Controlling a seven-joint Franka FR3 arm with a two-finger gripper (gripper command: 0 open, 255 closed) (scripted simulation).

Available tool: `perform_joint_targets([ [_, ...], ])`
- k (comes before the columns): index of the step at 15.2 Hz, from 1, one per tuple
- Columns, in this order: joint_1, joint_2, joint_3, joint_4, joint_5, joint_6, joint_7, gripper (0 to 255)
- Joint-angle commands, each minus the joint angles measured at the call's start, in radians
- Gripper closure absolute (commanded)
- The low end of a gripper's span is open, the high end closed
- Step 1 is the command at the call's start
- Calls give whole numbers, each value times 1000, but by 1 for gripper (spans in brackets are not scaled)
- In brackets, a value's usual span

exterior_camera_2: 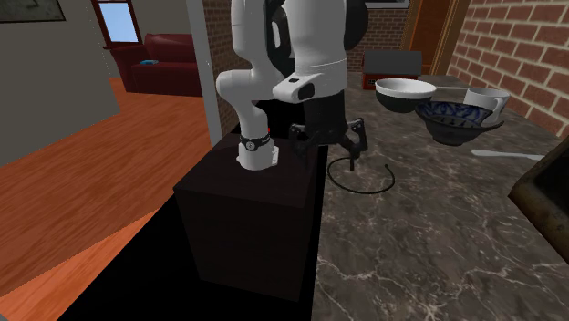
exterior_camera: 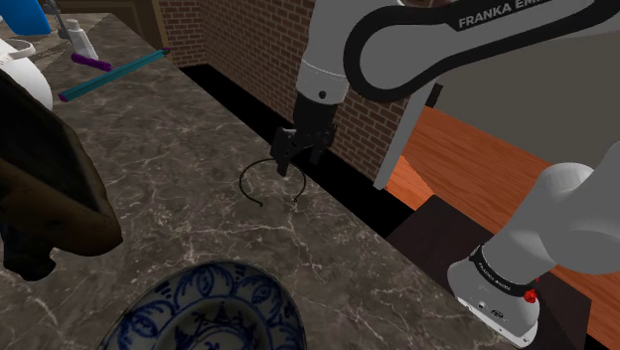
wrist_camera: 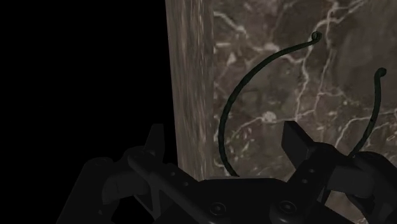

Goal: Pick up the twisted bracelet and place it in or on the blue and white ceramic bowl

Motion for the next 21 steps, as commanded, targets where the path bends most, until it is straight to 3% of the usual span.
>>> perform_joint_targets([
  [1,0,3,0,-2,0,6,0,0],
  [6,0,3,0,-2,0,5,0,0],
  [7,0,3,0,-2,0,5,0,255],
  [16,-1,3,1,-2,0,6,0,255],
  [21,-2,-21,-4,43,-1,-62,5,255],
])
